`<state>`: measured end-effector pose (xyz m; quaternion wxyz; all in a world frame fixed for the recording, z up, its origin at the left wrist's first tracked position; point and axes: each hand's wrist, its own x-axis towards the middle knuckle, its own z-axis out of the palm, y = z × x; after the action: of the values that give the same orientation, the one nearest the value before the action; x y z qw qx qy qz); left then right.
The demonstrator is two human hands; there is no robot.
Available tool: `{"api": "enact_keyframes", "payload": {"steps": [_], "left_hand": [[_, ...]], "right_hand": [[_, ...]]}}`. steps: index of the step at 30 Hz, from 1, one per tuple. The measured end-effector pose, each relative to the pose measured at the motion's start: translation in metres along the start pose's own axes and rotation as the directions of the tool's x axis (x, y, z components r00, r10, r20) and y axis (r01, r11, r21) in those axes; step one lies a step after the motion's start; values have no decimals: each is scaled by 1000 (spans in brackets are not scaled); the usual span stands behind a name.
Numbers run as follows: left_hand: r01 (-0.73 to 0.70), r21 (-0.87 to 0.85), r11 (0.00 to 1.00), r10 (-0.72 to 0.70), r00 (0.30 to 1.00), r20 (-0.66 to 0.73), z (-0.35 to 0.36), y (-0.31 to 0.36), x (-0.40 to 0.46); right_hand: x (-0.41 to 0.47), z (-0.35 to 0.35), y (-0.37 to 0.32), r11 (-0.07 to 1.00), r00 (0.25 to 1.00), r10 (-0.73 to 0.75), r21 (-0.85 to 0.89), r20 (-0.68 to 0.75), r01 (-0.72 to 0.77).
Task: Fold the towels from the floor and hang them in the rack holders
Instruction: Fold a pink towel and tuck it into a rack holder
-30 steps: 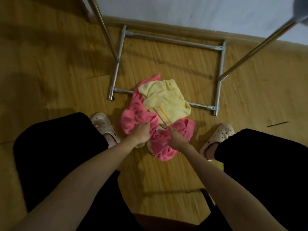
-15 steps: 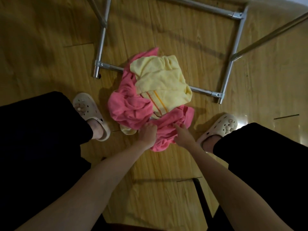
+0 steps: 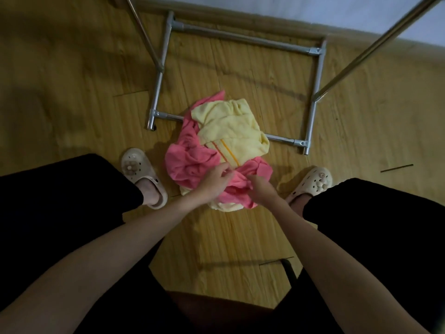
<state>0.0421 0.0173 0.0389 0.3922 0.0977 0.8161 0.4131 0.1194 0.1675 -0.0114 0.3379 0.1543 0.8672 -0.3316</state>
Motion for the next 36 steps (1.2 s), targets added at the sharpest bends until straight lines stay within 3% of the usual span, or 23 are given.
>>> {"api": "enact_keyframes", "payload": {"steps": [3, 6, 9, 17, 23, 28, 29, 33, 36], "left_hand": [[69, -249, 966, -87, 994, -62, -23, 29, -28], [90, -359, 929, -122, 990, -67, -44, 56, -61], [63, -450, 891, -111, 991, -81, -65, 83, -92], [-31, -637, 770, -48, 993, -106, -100, 171, -148], [-125, -660, 740, 54, 990, -127, -115, 231, -185], [-201, -636, 745, 152, 980, -132, -122, 269, -203], [-208, -634, 745, 168, 978, -124, -124, 277, -206], [-221, -639, 737, 200, 974, -105, -130, 299, -216], [-185, -686, 704, 176, 981, -83, -137, 311, -219]], "right_hand": [[-28, -15, -10, 993, 996, -19, 116, -89, 29], [-64, -33, -24, 976, 978, -77, 186, -194, 114], [-102, -57, -38, 971, 945, -140, 148, -297, 191], [-184, -111, -71, 927, 800, -293, 51, -523, 373], [-219, -120, -99, 900, 703, -314, 35, -638, 434], [-248, -104, -128, 854, 481, -394, -118, -783, 507], [-251, -101, -132, 841, 474, -435, -156, -766, 519], [-253, -101, -138, 827, 580, -502, -161, -641, 538], [-250, -109, -142, 811, 565, -498, -122, -658, 573]]}}
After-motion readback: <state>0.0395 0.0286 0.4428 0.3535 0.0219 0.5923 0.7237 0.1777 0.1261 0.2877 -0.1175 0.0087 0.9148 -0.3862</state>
